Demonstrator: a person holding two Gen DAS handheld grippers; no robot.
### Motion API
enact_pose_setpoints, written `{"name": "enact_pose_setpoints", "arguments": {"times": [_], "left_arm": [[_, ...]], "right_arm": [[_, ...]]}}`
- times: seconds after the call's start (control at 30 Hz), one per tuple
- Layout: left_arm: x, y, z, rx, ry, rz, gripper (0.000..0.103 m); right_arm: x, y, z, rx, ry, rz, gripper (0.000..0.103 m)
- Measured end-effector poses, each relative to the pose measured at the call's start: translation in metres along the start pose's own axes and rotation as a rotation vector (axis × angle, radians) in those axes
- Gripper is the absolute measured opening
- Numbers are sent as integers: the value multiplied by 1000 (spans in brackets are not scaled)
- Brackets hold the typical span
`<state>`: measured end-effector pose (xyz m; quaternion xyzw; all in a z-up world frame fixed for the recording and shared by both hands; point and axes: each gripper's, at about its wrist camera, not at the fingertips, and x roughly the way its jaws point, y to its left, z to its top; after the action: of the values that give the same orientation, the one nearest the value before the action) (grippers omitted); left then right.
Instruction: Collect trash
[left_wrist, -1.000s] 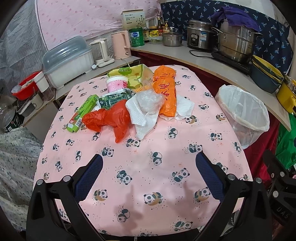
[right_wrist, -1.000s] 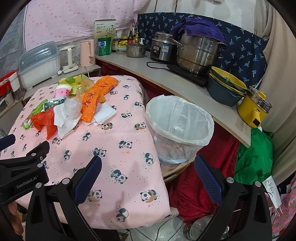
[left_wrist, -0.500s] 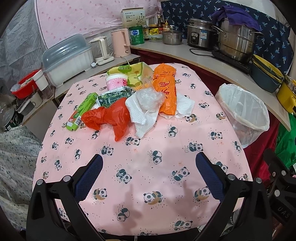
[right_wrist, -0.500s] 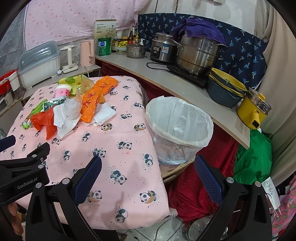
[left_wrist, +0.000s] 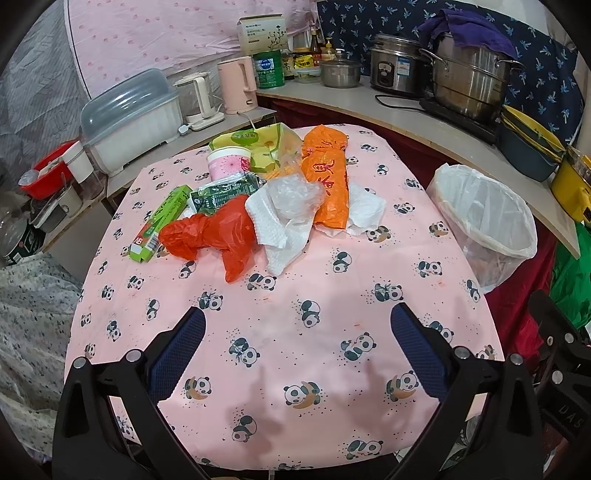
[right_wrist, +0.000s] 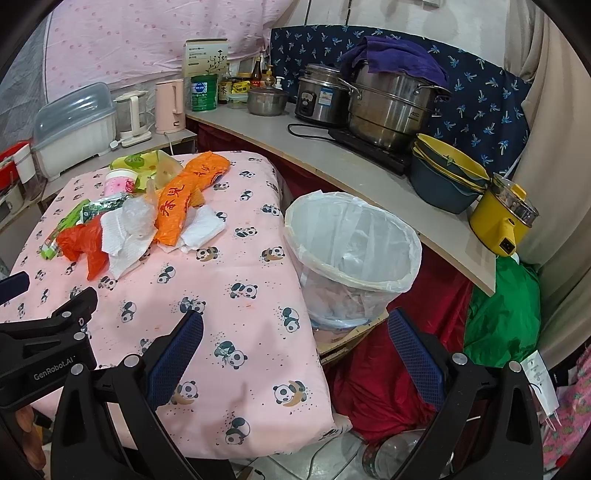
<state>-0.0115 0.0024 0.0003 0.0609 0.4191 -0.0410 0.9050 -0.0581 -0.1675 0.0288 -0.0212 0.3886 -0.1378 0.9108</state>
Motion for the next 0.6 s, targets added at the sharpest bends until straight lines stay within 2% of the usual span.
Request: {"name": "enact_pose_setpoints", "arguments": {"times": [0.6], "left_arm": [[4,-4,-1,2,5,-4,96]], "right_arm": [[6,-1,-3,1,5,-4,96]]}}
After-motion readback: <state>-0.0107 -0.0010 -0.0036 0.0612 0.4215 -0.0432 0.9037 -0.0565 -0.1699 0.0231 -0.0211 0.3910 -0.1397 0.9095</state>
